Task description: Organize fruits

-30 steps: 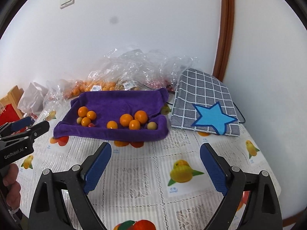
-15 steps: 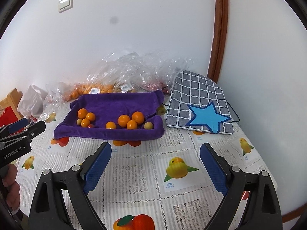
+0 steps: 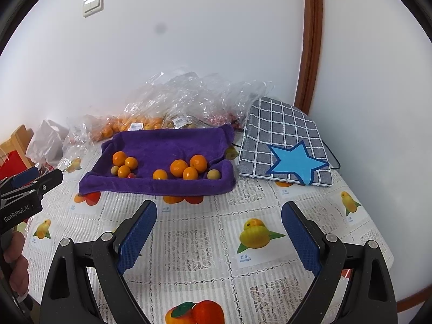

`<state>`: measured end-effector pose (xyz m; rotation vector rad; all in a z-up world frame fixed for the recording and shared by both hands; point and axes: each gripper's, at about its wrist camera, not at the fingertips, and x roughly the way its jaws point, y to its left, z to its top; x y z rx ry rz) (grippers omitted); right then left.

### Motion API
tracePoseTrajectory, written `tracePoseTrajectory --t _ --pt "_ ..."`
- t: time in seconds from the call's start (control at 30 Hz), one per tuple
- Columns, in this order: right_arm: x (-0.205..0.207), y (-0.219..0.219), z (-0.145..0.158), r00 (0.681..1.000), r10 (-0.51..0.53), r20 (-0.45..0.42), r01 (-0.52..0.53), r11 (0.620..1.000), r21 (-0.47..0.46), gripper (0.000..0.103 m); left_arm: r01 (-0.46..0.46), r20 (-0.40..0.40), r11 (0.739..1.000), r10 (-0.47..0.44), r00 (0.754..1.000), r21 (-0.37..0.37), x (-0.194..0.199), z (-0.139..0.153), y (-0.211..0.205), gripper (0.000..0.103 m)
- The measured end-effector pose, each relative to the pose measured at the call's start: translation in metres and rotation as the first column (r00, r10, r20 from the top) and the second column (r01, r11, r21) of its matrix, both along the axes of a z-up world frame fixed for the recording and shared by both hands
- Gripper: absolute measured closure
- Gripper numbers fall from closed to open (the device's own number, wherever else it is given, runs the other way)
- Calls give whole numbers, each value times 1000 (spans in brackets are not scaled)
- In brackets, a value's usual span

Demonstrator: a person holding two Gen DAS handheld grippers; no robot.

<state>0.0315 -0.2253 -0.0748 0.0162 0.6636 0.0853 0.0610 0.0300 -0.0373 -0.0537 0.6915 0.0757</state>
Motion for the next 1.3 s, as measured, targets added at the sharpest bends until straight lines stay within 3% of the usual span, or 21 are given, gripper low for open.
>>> tracePoseTrajectory --t 1.3 --pt "-3 0 1 1000 0 -3 0 1000 9 10 -5 -8 1000 5 1000 -22 -1 -5 -1 22"
